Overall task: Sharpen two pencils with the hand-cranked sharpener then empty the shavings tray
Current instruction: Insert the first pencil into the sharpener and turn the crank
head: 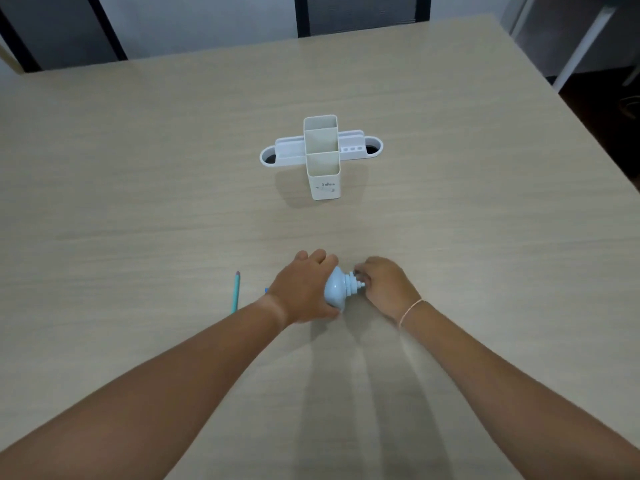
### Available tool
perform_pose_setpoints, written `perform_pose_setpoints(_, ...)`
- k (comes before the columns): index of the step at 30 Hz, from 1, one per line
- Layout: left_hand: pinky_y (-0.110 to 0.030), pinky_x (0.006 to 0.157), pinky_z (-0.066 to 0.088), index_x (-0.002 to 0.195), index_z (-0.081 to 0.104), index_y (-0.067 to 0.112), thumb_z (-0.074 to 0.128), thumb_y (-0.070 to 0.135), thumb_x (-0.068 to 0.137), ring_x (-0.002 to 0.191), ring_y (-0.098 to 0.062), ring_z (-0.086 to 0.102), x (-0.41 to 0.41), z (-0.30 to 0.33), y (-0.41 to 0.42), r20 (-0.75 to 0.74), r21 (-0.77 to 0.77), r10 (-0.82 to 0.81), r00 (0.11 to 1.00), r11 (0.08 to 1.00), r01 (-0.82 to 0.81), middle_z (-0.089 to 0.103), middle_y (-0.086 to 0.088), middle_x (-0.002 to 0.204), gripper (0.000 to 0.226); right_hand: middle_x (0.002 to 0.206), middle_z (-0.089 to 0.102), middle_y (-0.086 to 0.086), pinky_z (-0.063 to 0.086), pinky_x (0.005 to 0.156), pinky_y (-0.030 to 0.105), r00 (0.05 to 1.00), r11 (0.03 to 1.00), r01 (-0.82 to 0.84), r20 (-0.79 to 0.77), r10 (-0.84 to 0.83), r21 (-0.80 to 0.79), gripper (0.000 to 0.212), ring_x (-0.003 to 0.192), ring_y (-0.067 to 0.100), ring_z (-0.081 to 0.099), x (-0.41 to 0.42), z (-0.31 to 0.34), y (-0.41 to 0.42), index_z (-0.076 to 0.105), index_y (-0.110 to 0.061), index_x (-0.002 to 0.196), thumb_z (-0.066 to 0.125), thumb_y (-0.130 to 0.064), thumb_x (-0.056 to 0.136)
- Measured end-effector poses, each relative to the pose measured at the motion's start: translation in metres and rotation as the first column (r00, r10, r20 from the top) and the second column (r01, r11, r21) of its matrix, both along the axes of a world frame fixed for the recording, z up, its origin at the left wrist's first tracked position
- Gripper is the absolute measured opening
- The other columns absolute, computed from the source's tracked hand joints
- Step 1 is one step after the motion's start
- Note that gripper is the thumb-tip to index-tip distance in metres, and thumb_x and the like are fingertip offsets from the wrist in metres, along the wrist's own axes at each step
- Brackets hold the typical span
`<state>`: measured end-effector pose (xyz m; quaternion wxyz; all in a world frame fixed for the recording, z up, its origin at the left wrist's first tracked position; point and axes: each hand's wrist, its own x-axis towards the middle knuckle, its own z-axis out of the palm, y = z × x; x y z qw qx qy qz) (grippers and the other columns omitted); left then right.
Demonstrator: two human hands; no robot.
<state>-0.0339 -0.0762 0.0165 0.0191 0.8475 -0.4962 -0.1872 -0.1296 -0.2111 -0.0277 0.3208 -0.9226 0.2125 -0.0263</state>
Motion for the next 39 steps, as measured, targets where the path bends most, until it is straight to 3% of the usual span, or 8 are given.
perform_pose_setpoints(8,-0.044,0.082,0.049,0.103,0.046,0.015,0.074,0.045,0.059,0.085,-0.020,0.035,0.002,-0.004,0.001,0.012,-0.014,-0.009,1.000,1.000,0.009,0.050,-0.002,0.103,0.060,0.070,0.063,0.013,0.037,0.068,0.018,0.943,0.999,0.010,0.332,-0.024,0.042,0.028,0.072,0.015,0.049,-0.036,0.031,0.020,0.067,-0.001,0.084,0.044,-0.017,0.083)
perform_pose_setpoints(13,-0.041,0.082,0.049,0.105,0.046,0.016,0.074,0.045,0.061,0.086,-0.019,0.035,0.001,-0.002,0.001,0.006,-0.005,-0.008,1.000,1.000,0.008,0.050,-0.001,0.104,0.059,0.080,0.064,0.026,0.038,0.069,0.034,1.000,1.000,0.001,-0.008,-0.001,-0.030,0.015,0.080,0.037,0.060,-0.005,-0.004,0.003,0.066,0.004,0.080,0.052,0.000,0.082)
perform_pose_setpoints(16,-0.041,0.080,0.050,0.107,0.046,0.016,0.074,0.044,0.062,0.090,-0.021,0.038,0.000,-0.001,0.001,-0.004,-0.001,0.002,1.000,1.000,-0.002,0.050,-0.001,0.106,0.060,0.062,0.056,0.013,0.032,0.057,0.021,0.997,0.998,-0.055,0.055,0.052,0.038,0.028,0.064,0.020,0.052,-0.052,-0.004,0.032,0.063,-0.002,0.069,0.044,-0.017,0.081)
perform_pose_setpoints(21,-0.043,0.083,0.049,0.105,0.046,0.015,0.074,0.043,0.061,0.087,-0.021,0.036,0.002,-0.002,0.001,-0.001,-0.011,-0.009,1.000,1.000,0.009,0.050,-0.003,0.105,0.059,0.070,0.062,0.012,0.033,0.067,0.015,0.952,1.000,-0.003,0.307,-0.007,0.030,0.030,0.072,0.011,0.049,-0.037,0.031,0.021,0.067,-0.002,0.084,0.042,-0.019,0.083)
perform_pose_setpoints(27,-0.039,0.080,0.048,0.108,0.045,0.016,0.075,0.044,0.062,0.094,-0.023,0.041,-0.001,0.000,0.001,-0.001,-0.002,-0.002,1.000,1.000,0.002,0.049,0.000,0.105,0.061,0.070,0.061,0.023,0.041,0.063,0.034,1.000,1.000,0.002,0.000,-0.002,-0.016,0.027,0.071,0.034,0.059,-0.016,-0.008,0.012,0.063,0.004,0.069,0.042,-0.012,0.075)
perform_pose_setpoints(30,-0.041,0.080,0.050,0.111,0.045,0.016,0.075,0.042,0.062,0.096,-0.025,0.042,0.000,0.000,0.001,-0.005,0.000,0.001,1.000,1.000,-0.001,0.049,-0.001,0.107,0.062,0.063,0.046,0.000,0.031,0.061,0.017,0.990,0.996,-0.050,0.138,0.039,0.078,0.026,0.064,0.008,0.041,-0.063,0.006,0.042,0.061,-0.005,0.068,0.043,-0.019,0.082)
perform_pose_setpoints(34,-0.038,0.080,0.048,0.110,0.045,0.015,0.075,0.042,0.063,0.090,-0.021,0.035,0.000,0.002,0.001,-0.003,0.000,-0.004,1.000,1.000,0.004,0.049,-0.002,0.107,0.062,0.066,0.059,0.010,0.032,0.065,0.015,0.941,1.000,0.005,0.339,-0.009,0.014,0.028,0.070,0.011,0.045,-0.039,0.030,0.023,0.066,-0.002,0.081,0.042,-0.018,0.082)
perform_pose_setpoints(39,-0.040,0.083,0.047,0.106,0.046,0.015,0.075,0.045,0.061,0.087,-0.021,0.036,0.001,-0.001,0.000,0.014,0.002,-0.015,1.000,1.000,0.015,0.050,-0.003,0.104,0.062,0.068,0.057,0.022,0.037,0.063,0.030,1.000,0.998,-0.015,0.000,0.015,-0.064,0.014,0.073,0.034,0.062,0.002,0.008,0.001,0.066,0.005,0.074,0.053,0.003,0.079)
